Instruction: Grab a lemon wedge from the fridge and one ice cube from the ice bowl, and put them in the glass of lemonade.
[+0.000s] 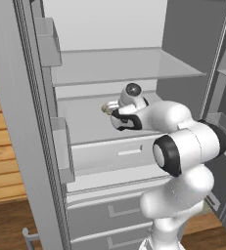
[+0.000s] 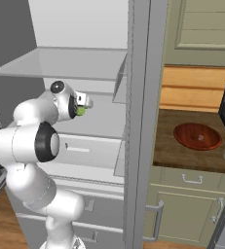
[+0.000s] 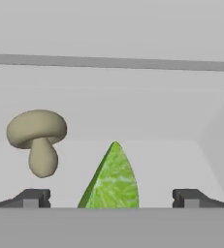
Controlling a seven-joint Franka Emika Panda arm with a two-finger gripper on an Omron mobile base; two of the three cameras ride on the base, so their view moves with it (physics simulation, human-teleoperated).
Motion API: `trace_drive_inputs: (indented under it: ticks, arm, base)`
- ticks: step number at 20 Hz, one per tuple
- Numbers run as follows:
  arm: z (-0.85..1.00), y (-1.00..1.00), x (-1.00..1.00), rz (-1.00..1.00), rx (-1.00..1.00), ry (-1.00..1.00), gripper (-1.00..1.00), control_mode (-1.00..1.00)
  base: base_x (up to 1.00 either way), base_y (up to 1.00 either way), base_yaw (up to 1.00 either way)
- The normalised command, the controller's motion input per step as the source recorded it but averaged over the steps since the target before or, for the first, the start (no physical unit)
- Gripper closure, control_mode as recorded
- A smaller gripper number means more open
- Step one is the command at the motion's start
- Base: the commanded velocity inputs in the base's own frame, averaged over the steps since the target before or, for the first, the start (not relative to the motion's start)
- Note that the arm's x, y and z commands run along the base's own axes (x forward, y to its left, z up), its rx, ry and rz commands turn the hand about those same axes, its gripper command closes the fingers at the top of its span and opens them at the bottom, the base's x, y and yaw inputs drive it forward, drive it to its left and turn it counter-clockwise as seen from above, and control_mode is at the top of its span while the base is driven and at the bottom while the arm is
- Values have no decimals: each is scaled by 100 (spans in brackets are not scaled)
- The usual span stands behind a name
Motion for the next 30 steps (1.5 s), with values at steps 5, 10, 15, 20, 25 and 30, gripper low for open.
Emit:
trace_drive_inputs:
  ticks: [5,10,15,20,25,30]
  arm:
    - [-51,0,37,0,0,0,-100,-100]
    - [-31,0,22,0,0,0,-100,-100]
    - [-17,0,-8,0,0,0,-100,-100]
    - [0,0,-27,0,0,0,-100,-100]
    - [-1,0,-11,0,0,6,-100,-100]
    - [4,0,0,-5,0,1,-100,-100]
  base:
    - [0,0,0]
    - [0,0,0]
    - [0,0,0]
    - [0,0,0]
    - [0,0,0]
    - [0,0,0]
